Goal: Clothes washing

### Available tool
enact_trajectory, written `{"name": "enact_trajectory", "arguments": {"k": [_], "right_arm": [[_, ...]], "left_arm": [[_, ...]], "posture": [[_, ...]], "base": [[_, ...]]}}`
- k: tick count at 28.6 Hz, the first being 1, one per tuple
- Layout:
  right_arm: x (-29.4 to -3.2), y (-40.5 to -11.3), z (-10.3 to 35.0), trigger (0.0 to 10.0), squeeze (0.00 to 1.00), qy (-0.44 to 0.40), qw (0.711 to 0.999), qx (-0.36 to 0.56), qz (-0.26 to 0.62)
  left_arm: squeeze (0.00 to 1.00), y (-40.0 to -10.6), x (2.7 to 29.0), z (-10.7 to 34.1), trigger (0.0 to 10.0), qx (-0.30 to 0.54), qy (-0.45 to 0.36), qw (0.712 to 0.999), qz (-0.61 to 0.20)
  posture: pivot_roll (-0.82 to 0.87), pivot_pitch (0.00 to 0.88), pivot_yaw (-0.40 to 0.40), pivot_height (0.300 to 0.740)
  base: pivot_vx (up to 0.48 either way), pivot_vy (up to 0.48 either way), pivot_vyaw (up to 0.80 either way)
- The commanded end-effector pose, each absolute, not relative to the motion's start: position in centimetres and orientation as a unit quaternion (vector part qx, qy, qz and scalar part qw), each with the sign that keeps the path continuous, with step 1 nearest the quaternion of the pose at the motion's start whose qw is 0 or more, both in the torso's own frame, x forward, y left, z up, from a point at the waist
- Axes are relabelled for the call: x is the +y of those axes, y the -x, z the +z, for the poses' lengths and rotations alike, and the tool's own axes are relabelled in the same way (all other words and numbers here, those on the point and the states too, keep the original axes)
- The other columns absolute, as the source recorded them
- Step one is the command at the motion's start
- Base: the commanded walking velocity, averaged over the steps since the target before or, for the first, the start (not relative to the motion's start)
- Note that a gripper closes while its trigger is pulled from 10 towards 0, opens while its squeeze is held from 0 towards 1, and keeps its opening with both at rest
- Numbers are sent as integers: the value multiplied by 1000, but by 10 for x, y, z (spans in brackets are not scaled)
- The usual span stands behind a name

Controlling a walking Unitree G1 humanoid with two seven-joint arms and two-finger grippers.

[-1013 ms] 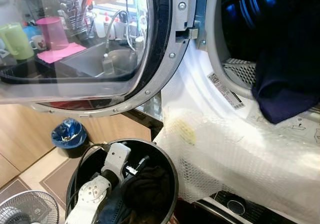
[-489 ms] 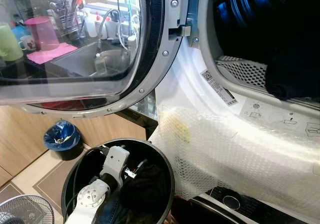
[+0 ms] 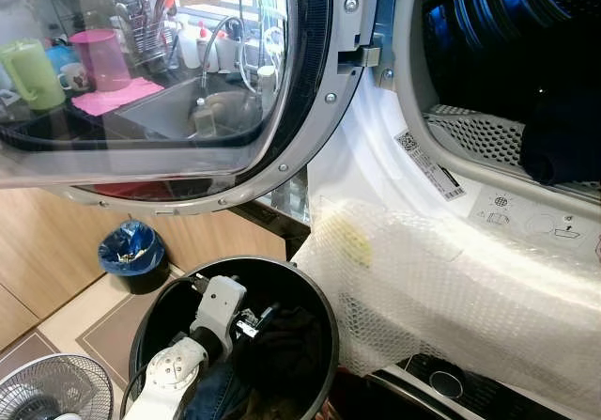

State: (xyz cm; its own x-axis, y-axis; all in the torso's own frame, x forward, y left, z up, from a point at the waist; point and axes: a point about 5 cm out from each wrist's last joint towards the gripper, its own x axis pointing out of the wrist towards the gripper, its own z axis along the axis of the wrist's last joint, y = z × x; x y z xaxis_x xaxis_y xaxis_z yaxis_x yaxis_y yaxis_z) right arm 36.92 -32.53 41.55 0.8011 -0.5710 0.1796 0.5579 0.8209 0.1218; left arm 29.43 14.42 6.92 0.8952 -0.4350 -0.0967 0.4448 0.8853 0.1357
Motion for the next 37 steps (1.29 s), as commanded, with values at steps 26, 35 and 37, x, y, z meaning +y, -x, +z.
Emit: {"name": "enact_trajectory", "arguments": {"k": [26,35,37], "right_arm": [[-276,-290,409,10000,1000,18,954,-167,-248],[-235,-250,407,10000,1000,-8,972,-221,-72],[-228,-244,407,10000,816,-9,972,-230,-41]], "left_arm": [[0,-291,147,71,10000,41,-103,962,-249],[0,-290,147,70,10000,42,-101,963,-247],[0,-290,147,70,10000,43,-100,963,-247]], "posture": [[18,111,96,740],[23,110,89,740],[21,111,91,740]], "base": [[0,0,0],[0,0,0],[0,0,0]]}}
